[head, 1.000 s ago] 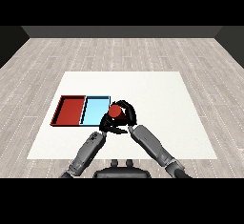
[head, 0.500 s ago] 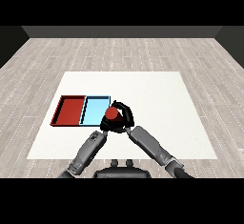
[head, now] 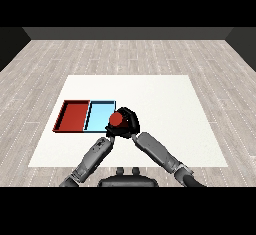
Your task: Pick the red can and put it in the red box
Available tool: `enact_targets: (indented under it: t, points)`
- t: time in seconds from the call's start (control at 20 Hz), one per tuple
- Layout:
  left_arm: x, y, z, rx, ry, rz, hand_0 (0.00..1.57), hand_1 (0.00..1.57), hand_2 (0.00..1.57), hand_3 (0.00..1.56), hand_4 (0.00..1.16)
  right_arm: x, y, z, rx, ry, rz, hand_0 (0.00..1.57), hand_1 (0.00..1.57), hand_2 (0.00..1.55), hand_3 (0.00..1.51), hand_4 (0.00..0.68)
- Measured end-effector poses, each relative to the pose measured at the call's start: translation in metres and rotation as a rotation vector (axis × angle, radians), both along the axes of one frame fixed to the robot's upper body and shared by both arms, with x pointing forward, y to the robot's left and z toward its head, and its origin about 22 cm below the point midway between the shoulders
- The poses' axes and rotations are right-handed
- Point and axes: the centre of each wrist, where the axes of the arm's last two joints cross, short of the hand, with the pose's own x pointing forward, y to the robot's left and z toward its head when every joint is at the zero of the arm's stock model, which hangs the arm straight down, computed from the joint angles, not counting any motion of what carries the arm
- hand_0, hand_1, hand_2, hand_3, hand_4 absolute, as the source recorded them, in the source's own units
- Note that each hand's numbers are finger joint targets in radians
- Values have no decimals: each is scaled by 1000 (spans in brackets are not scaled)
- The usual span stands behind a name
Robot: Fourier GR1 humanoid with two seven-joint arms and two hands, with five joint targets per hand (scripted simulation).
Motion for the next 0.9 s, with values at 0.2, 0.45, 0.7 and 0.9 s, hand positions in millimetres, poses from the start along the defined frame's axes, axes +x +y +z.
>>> enact_targets:
  t: [0.2, 0.45, 0.7, 0.9]
  points:
    - [2, 0, 2, 24, -29, 48, 1571, 1571, 1517, 1409, 1000, 3, -2, 4, 8, -6, 8, 1471, 1471, 1447, 1378, 609]
    - [0, -2, -1, 44, -31, 89, 1571, 1571, 1529, 1427, 966, 1, -3, -2, 16, -8, 13, 1453, 1453, 1440, 1379, 597]
    - [2, -2, 3, 54, -64, 109, 1571, 1571, 1529, 1455, 1118, 0, -3, 2, 40, 1, 24, 0, 0, 0, 0, 0]
    - [2, -3, 3, 58, -76, 116, 1571, 1571, 1529, 1455, 1118, 1, -4, 5, -3, -5, 26, 0, 0, 0, 0, 0]
